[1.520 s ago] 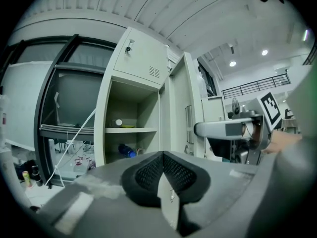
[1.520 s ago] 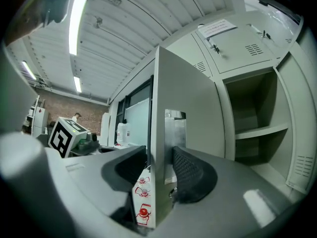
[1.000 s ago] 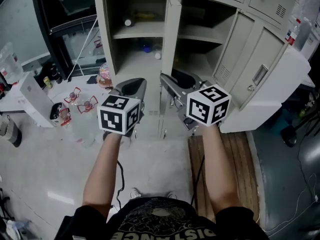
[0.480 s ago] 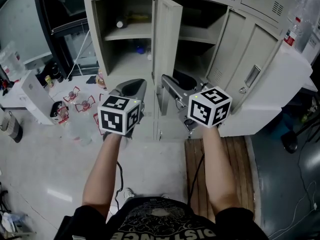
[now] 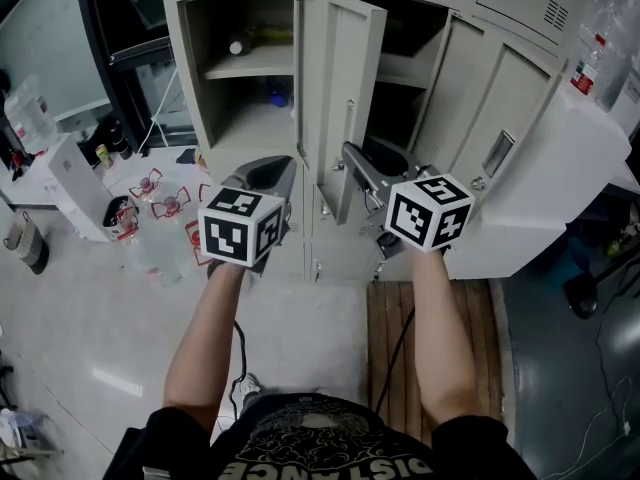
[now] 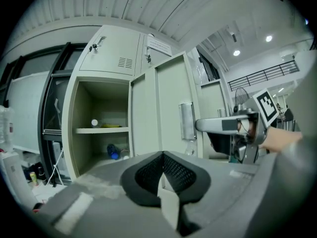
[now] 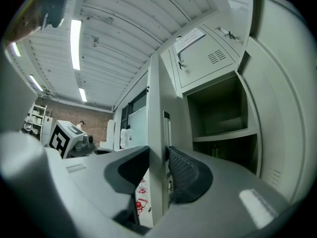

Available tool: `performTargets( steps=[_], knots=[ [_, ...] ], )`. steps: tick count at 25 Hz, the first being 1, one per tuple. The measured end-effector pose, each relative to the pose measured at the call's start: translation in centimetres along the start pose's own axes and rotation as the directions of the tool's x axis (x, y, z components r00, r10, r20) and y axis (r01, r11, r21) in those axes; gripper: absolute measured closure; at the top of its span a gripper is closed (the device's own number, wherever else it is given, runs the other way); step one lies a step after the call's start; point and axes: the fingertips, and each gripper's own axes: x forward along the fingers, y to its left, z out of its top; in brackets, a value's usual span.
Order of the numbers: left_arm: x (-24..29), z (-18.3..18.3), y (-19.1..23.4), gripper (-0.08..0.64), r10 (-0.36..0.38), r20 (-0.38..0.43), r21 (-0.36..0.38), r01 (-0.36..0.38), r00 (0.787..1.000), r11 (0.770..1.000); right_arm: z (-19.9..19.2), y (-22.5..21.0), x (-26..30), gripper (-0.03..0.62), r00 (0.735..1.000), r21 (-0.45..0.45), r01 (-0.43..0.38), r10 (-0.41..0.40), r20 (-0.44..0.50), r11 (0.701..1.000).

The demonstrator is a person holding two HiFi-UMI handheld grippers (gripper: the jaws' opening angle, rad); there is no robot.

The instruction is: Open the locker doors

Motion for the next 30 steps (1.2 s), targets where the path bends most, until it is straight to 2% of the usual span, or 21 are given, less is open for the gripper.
performTargets(
  steps=[12, 22, 30],
  knots=[
    [-1.2, -1.0, 0.0, 0.555, 0.052, -0.024, -0.002, -0.052, 0.998, 0.999, 0.2, -0.3, -0.3, 0.470, 1.000, -0.001, 0.009, -0.009, 0.025, 1.000],
    [-3.1, -1.7, 2.1, 0.555, 0.014, -0.027, -0.006, -0.014, 1.000, 1.000, -0.3, 0.2, -0.5, 0.445, 0.989, -0.019, 0.144, -0.144, 0.021, 0.989],
    [-5.2, -2.7, 4.8, 0.556, -0.046, -0.039, -0.007, 0.045, 0.998, 0.999, -0.8, 1.1, -1.4, 0.443, 0.957, 0.000, 0.289, -0.289, 0.036, 0.957]
  ],
)
